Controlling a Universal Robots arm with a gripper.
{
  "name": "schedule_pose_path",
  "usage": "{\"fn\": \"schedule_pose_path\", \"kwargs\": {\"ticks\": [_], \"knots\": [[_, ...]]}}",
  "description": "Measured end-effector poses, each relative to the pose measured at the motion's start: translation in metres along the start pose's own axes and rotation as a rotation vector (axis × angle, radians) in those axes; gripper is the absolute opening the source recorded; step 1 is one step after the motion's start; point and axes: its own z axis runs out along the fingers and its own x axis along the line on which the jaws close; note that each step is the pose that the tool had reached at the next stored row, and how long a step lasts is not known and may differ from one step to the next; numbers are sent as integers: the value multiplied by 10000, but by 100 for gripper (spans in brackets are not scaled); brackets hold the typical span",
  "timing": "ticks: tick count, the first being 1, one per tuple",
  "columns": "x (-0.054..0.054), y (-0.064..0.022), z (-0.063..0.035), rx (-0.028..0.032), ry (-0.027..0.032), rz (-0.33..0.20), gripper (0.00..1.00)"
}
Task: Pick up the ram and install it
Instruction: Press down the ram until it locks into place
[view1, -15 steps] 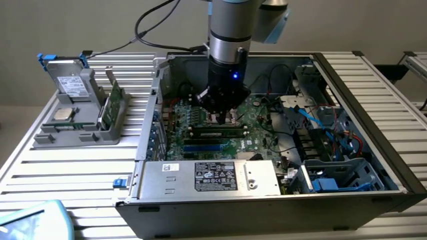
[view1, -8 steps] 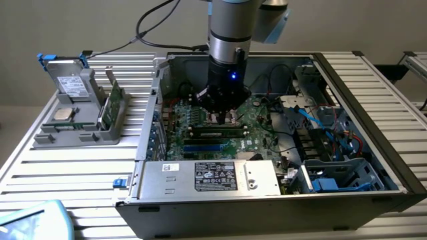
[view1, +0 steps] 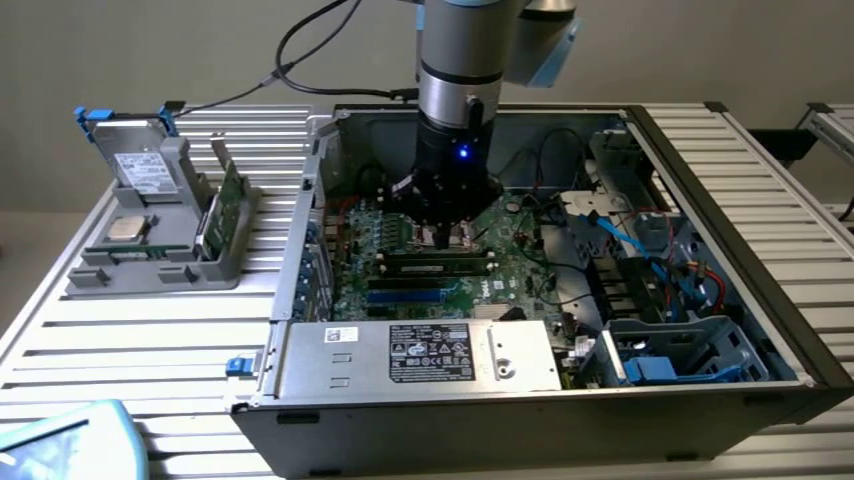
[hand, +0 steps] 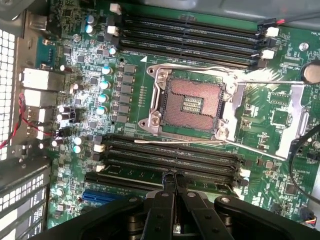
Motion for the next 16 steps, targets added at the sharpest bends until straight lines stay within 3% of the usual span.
{"fn": "schedule_pose_path", "kwargs": {"ticks": [7,16], "knots": [[0,-1,2,-1,17,836,11],[6,-48,3,-1,21,936,11]]}}
